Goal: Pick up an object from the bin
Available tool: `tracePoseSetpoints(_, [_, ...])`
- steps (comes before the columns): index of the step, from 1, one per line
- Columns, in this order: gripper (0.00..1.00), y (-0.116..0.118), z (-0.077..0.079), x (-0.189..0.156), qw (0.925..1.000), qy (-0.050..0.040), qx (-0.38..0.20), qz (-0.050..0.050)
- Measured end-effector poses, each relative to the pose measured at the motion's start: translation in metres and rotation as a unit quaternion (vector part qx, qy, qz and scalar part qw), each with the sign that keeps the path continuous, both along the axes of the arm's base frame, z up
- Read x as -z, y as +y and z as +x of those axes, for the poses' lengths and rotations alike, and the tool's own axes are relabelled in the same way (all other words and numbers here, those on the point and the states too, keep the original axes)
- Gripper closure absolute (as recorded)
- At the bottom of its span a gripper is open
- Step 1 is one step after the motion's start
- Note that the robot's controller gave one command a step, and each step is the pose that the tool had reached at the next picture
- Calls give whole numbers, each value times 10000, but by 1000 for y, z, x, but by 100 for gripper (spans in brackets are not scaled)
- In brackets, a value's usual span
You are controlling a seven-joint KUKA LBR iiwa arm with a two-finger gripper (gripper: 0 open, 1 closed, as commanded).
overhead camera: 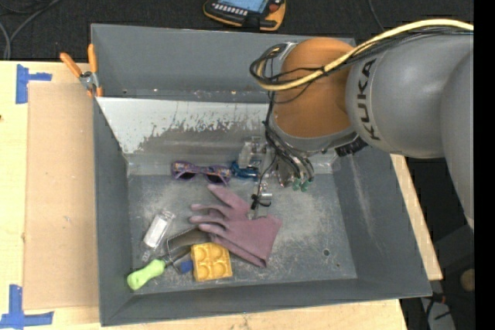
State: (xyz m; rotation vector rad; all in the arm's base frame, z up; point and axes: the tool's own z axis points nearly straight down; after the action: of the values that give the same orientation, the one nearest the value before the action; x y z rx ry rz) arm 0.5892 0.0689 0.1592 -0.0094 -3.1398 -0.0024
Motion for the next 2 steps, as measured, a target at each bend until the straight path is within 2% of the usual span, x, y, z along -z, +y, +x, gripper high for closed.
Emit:
tracePoseSetpoints(1, [0,0,0,0,10000,0,0,0])
tracePoseSetpoints(2, [100,-27,-27,90,9995,24,-306,6])
